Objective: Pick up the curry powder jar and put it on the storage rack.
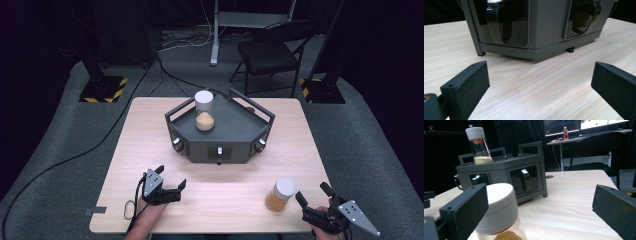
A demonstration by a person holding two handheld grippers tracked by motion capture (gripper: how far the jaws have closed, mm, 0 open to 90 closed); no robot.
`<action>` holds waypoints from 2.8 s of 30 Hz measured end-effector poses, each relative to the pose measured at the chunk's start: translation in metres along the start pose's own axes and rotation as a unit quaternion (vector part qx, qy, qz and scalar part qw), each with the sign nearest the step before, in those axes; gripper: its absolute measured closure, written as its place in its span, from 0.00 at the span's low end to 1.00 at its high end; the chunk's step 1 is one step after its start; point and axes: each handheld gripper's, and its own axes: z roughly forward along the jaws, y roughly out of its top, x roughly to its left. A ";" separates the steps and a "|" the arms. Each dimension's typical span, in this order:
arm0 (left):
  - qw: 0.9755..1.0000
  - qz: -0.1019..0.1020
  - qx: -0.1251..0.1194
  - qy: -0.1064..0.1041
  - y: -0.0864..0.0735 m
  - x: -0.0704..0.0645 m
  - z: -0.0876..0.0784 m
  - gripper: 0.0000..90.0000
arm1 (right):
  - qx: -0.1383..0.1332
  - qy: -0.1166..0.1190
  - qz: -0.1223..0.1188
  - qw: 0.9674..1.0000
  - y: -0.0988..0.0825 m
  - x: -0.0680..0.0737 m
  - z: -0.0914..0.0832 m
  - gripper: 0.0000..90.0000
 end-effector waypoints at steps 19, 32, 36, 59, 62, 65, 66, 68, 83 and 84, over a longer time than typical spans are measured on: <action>1.000 -0.007 0.001 -0.002 0.000 0.002 0.001 0.02 | 0.009 0.047 -0.012 0.999 0.002 0.007 -0.003 0.00; 1.000 -0.007 0.002 -0.002 0.000 0.002 0.001 0.02 | 0.027 0.076 -0.034 0.996 0.005 0.005 0.004 0.00; 1.000 -0.006 0.002 -0.002 0.000 0.002 0.001 0.02 | 0.034 0.080 -0.040 0.995 0.006 0.006 0.008 0.00; 1.000 -0.009 -0.001 -0.003 -0.001 0.003 0.000 0.02 | 0.066 0.095 -0.048 0.992 0.008 0.007 0.039 0.00; 1.000 -0.009 -0.001 -0.003 -0.001 0.003 0.000 0.02 | 0.068 0.097 -0.047 0.992 0.009 0.007 0.042 0.00; 1.000 -0.010 -0.001 -0.004 -0.001 0.003 0.000 0.02 | 0.070 0.099 -0.051 0.991 0.009 0.008 0.047 0.00; 1.000 -0.010 -0.001 -0.004 -0.001 0.003 0.000 0.02 | 0.070 0.099 -0.053 0.991 0.009 0.009 0.048 0.00; 1.000 -0.011 -0.002 -0.005 -0.001 0.004 0.000 0.02 | 0.072 0.100 -0.059 0.991 0.011 0.010 0.052 0.00; 1.000 -0.006 0.000 -0.005 0.000 0.002 0.001 0.02 | 0.089 0.103 -0.064 0.989 0.018 0.008 0.053 0.15; 1.000 -0.007 0.000 -0.004 -0.001 0.002 0.001 0.02 | 0.092 0.103 -0.063 0.988 0.019 0.009 0.053 0.18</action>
